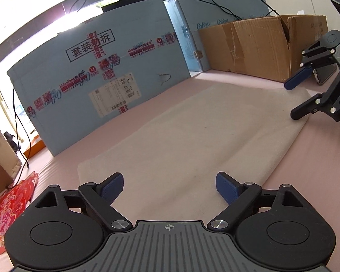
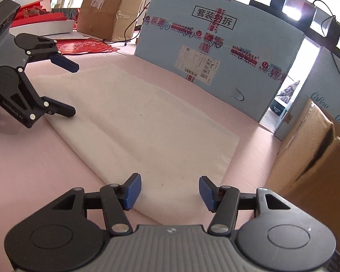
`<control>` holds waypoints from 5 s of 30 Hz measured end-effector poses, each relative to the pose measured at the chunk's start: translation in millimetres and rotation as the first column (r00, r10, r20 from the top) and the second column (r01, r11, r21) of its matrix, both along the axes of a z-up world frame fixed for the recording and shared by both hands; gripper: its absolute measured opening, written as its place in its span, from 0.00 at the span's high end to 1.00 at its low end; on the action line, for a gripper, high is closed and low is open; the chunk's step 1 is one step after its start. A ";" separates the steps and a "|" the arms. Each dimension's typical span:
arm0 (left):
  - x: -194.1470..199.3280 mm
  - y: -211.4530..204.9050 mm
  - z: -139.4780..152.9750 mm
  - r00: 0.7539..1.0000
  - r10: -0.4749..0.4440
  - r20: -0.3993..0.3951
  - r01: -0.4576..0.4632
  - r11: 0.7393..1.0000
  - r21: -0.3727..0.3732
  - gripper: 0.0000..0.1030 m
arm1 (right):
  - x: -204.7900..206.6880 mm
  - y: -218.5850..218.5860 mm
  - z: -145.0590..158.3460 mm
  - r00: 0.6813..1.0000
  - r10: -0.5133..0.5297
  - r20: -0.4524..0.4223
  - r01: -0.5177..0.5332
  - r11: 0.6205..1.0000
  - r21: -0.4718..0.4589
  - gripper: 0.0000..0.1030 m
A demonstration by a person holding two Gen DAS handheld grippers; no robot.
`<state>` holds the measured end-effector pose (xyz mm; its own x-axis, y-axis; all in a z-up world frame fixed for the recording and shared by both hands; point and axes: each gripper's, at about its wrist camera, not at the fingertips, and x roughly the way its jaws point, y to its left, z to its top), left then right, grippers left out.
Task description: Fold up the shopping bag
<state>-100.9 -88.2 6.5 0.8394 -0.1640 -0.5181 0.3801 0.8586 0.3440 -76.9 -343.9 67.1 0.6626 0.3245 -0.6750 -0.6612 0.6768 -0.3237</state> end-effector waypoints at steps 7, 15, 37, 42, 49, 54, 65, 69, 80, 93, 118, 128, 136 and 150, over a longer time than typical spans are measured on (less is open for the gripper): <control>0.4 1.6 -1.2 1.000 0.015 0.003 -0.015 1.000 -0.005 0.07 | -39.1 -22.0 10.0 0.951 -0.154 0.267 0.136 0.987 0.084 0.42; 2.7 5.0 -2.0 1.000 0.021 -0.008 -0.021 1.000 -0.022 0.05 | -83.3 -25.3 19.3 0.810 -0.199 0.552 0.204 0.978 0.053 0.03; 8.2 12.4 -2.0 0.998 0.037 -0.045 -0.040 0.997 -0.068 0.01 | -34.0 49.9 -24.7 0.882 0.460 0.104 -0.303 0.722 -0.622 0.04; 10.2 14.4 -1.9 0.998 0.036 -0.056 -0.041 0.996 -0.081 0.01 | -38.1 66.0 -35.1 0.828 0.537 0.163 -0.317 0.687 -0.653 0.08; 13.9 18.8 -2.1 0.996 0.033 -0.084 -0.043 0.992 -0.115 0.01 | -52.6 86.7 -49.3 0.721 0.650 0.241 -0.341 0.636 -0.693 0.32; 14.0 20.5 -1.5 0.995 0.036 -0.088 -0.047 0.991 -0.125 0.01 | -53.7 93.2 -52.1 0.671 0.710 0.216 -0.372 0.574 -0.730 0.47; -31.0 -5.5 14.4 0.945 -0.308 0.114 0.318 0.945 -0.080 0.08 | -39.1 72.2 -30.6 0.820 0.552 0.154 -0.384 0.729 -0.567 0.89; -32.2 -23.1 1.3 0.917 -0.399 0.026 0.397 0.916 0.048 0.53 | -41.8 65.8 -15.1 0.859 0.491 0.144 -0.383 0.804 -0.454 0.92; 15.7 69.3 4.8 0.903 -0.327 -0.280 0.152 0.850 -0.504 0.84 | -4.6 0.1 15.1 0.964 0.205 -0.171 -0.214 0.976 -0.036 0.82; 31.0 119.4 -11.9 0.884 -0.280 -0.373 -0.068 0.714 -0.697 0.86 | 47.9 -72.0 16.8 0.872 -0.009 -0.489 0.217 0.903 0.370 0.78; 25.5 111.3 2.4 0.943 -0.065 -0.327 -0.122 0.845 -0.521 0.85 | 5.9 42.8 20.4 0.993 -0.117 -0.032 0.121 0.983 0.137 0.64; 10.8 127.7 8.6 0.956 0.112 -0.270 -0.209 0.906 -0.368 0.67 | 21.4 54.3 -10.3 0.978 -0.200 -0.063 0.204 0.977 0.063 0.67; -19.2 106.1 34.1 0.942 0.336 0.019 -0.334 0.939 -0.078 0.42 | 12.1 57.3 -13.2 0.979 -0.205 0.020 0.204 0.978 0.050 0.62; -15.6 -3.7 29.8 0.995 -0.095 0.039 0.102 0.973 -0.208 0.55 | 7.2 61.5 -13.3 0.982 -0.187 0.024 0.184 0.979 0.092 0.54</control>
